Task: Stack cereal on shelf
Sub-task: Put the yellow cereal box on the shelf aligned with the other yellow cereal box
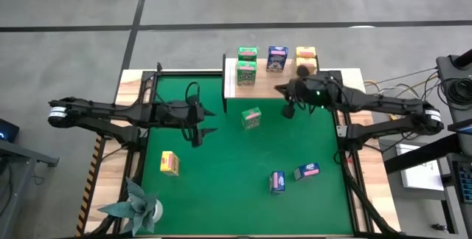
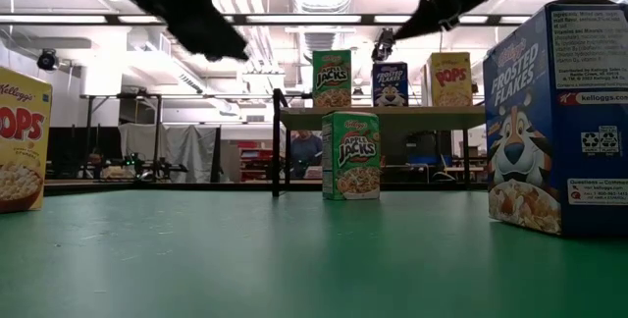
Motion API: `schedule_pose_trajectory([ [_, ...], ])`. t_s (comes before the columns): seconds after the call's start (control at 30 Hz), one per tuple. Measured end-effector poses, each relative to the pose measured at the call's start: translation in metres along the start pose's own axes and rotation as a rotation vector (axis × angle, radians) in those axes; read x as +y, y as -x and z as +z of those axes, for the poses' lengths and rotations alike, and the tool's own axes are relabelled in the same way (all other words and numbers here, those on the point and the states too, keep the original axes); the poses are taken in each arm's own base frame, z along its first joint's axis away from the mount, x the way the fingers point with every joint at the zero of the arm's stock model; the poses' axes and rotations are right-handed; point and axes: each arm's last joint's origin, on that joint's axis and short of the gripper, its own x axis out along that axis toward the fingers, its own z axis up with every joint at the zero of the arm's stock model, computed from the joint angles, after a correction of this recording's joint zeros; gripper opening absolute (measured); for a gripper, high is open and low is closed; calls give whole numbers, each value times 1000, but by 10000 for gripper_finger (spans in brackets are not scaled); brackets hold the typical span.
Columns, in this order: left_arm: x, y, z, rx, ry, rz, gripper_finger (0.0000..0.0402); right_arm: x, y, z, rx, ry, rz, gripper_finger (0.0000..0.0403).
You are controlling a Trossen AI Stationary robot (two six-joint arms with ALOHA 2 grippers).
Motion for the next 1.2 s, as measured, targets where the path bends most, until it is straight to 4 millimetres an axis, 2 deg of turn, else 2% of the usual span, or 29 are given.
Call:
schedule_pose_trajectory([
  [0.13, -4, 7, -1, 156, 218, 8, 254, 13, -6, -8, -147, 65, -7, 13],
  [0.23, -8, 11, 7, 223, 335, 19, 254, 16, -8, -16, -201, 84, -10, 13],
  [0.5, -32, 6, 23, 371, 515, 22, 254, 21, -11, -31, -182, 100, -5, 13],
  [0.73, -57, 0, 28, 493, 653, 48, 254, 21, -11, -33, -179, 134, -7, 13],
  [1.03, -75, 21, 40, 755, 851, 171, 254, 21, -11, -33, -179, 143, -7, 13],
  [1.2, -93, 37, 37, 839, 926, 274, 254, 22, -11, -34, -175, 137, -2, 13],
])
